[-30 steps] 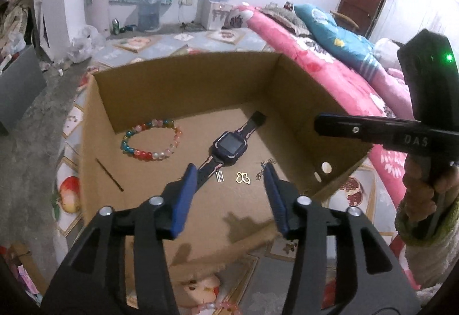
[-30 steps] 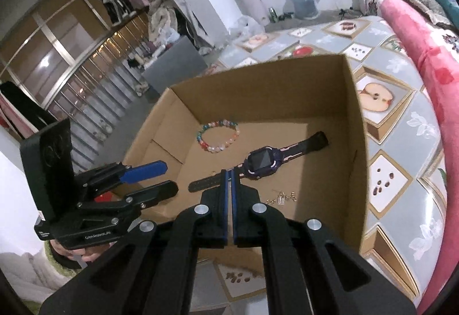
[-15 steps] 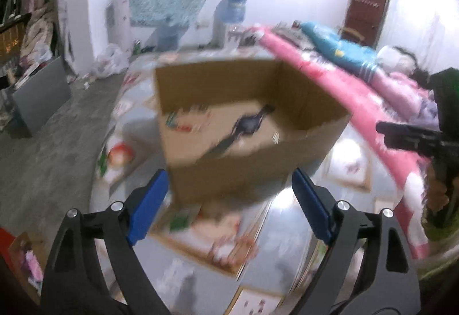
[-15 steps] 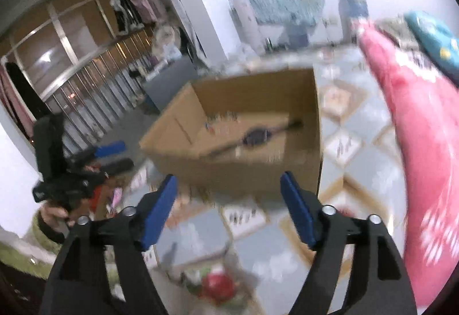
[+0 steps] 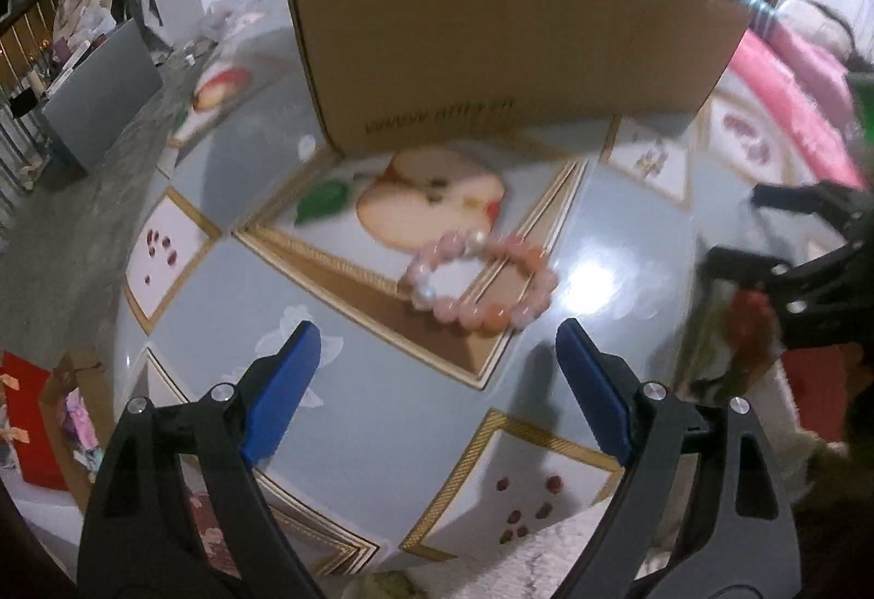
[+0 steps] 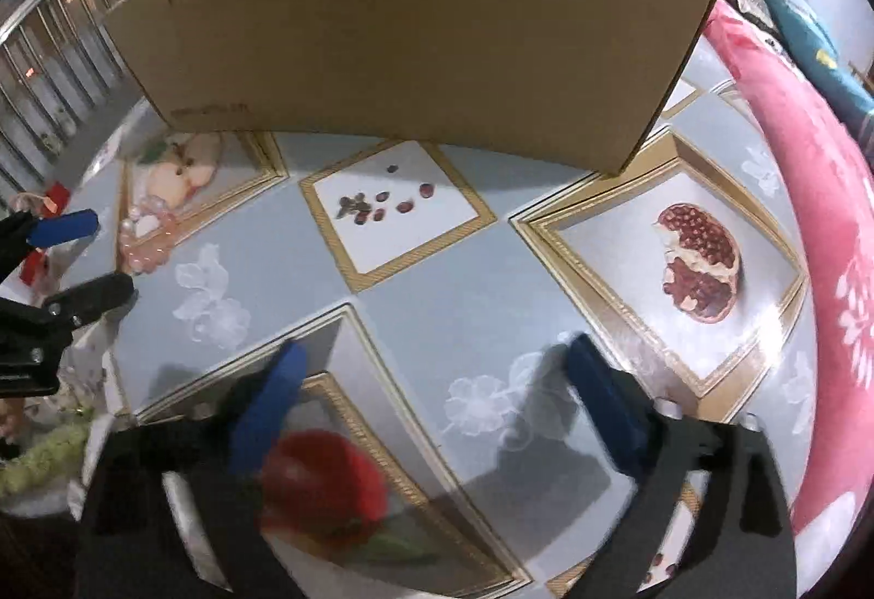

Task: Organize jewelry

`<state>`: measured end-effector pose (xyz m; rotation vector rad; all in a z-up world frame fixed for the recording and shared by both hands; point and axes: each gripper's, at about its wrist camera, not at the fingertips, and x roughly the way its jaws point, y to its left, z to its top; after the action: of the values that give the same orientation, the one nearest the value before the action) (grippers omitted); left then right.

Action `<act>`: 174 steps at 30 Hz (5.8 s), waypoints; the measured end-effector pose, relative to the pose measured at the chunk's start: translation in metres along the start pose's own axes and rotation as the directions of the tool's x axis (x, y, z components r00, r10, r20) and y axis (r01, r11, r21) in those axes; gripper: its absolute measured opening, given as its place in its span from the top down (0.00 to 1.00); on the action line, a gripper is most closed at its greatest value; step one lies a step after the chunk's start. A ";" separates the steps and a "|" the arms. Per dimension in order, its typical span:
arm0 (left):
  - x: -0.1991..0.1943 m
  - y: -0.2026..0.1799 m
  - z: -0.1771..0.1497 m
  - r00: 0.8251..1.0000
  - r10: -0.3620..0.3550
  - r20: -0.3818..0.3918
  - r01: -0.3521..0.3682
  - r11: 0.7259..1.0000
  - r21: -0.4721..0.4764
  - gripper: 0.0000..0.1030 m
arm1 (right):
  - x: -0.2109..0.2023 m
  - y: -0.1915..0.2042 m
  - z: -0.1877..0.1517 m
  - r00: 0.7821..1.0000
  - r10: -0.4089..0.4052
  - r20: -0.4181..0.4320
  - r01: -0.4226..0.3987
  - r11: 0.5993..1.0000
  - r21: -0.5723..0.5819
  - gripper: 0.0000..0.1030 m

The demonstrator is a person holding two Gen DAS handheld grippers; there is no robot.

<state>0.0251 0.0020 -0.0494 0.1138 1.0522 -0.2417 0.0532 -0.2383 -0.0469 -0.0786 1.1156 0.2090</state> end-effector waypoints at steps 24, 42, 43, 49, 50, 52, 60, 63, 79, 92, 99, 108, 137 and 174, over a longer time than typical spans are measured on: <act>0.007 -0.001 0.001 0.999 0.044 -0.003 -0.043 0.999 0.015 0.07 | -0.003 -0.004 0.015 0.981 0.086 0.172 -0.074 0.994 -0.075 0.47; 0.005 -0.002 -0.003 0.999 0.036 0.013 -0.036 0.999 0.032 0.07 | 0.015 0.032 0.030 0.972 0.157 0.174 -0.110 0.962 -0.251 0.88; 0.004 -0.002 -0.003 0.999 0.035 0.014 -0.036 0.999 0.032 0.07 | 0.016 0.032 0.031 0.972 0.163 0.172 -0.117 0.961 -0.251 0.88; 0.004 -0.003 -0.004 0.999 0.035 0.019 -0.036 0.999 0.036 0.07 | 0.016 0.027 0.031 0.967 0.193 0.165 -0.155 0.963 -0.220 0.96; 0.003 -0.004 -0.004 0.999 0.035 0.019 -0.036 0.999 0.035 0.07 | 0.015 0.026 0.030 0.967 0.196 0.165 -0.159 0.964 -0.214 0.96; 0.003 -0.004 -0.004 0.999 0.037 0.019 -0.037 0.999 0.036 0.07 | 0.015 0.025 0.029 0.966 0.201 0.165 -0.166 0.965 -0.201 0.96; 0.003 -0.005 -0.005 0.999 0.039 0.025 -0.040 0.998 0.038 0.07 | 0.004 0.008 0.013 0.958 0.235 0.164 -0.216 0.968 -0.126 0.96; 0.002 -0.006 -0.006 0.999 0.036 0.035 -0.037 0.998 0.044 0.07 | -0.001 0.001 0.007 0.955 0.242 0.171 -0.228 0.969 -0.098 0.96; -0.022 -0.024 -0.001 0.986 -0.080 0.147 0.056 0.985 0.162 0.53 | -0.002 -0.008 0.014 0.951 0.236 0.197 -0.236 0.971 -0.026 0.95; -0.005 -0.040 0.002 0.990 -0.108 0.093 0.087 0.974 0.208 0.76 | 0.007 0.003 0.025 0.962 0.204 0.180 -0.192 0.978 -0.085 0.80; -0.005 -0.037 0.002 0.989 -0.113 0.092 0.092 0.975 0.200 0.91 | 0.017 0.010 0.029 0.964 0.219 0.150 -0.204 0.973 -0.110 0.80; -0.005 -0.036 0.002 0.989 -0.117 0.093 0.097 0.975 0.199 0.91 | 0.015 0.029 0.024 0.954 0.267 0.135 -0.251 0.960 -0.124 0.80; -0.005 -0.035 0.002 0.989 -0.117 0.093 0.097 0.975 0.202 0.91 | 0.014 0.031 0.025 0.966 0.176 0.188 -0.135 0.967 -0.214 0.93; -0.078 0.029 0.028 0.900 -0.313 0.304 0.331 0.944 -0.008 0.92 | -0.076 -0.013 0.054 0.863 0.329 0.384 -0.337 0.940 -0.047 0.94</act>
<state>0.0191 0.0357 0.0310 -0.1511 0.7697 -0.5125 0.0710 -0.2512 0.0444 0.1734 0.7266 0.5017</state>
